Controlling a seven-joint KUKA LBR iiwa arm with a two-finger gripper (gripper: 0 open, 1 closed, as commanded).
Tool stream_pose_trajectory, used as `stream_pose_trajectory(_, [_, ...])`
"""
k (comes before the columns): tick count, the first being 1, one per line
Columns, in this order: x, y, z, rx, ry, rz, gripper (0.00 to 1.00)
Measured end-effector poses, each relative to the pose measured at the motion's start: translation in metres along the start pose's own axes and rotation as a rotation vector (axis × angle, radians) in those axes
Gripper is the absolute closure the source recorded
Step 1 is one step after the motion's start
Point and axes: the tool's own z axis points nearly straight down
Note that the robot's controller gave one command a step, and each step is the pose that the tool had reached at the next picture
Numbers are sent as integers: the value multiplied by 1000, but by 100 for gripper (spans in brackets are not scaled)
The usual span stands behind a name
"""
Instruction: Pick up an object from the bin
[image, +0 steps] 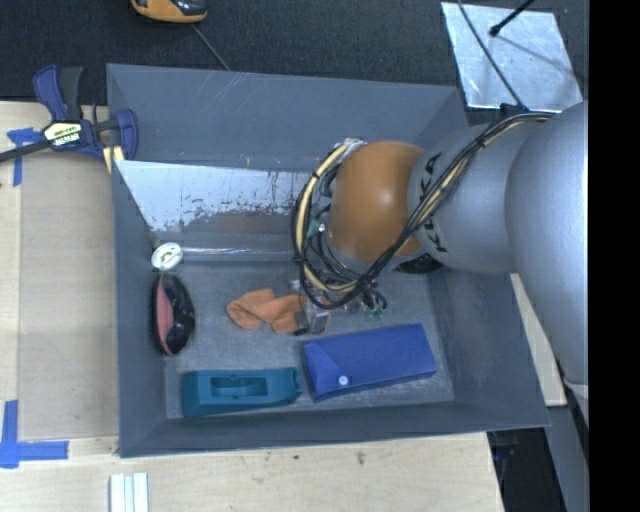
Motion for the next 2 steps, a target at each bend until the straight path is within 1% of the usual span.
stream_pose_trajectory(1, [0, 0, 0, 0, 0, -1, 100])
stream_pose_trajectory(2, [0, -18, -136, 0, 5, 32, 100])
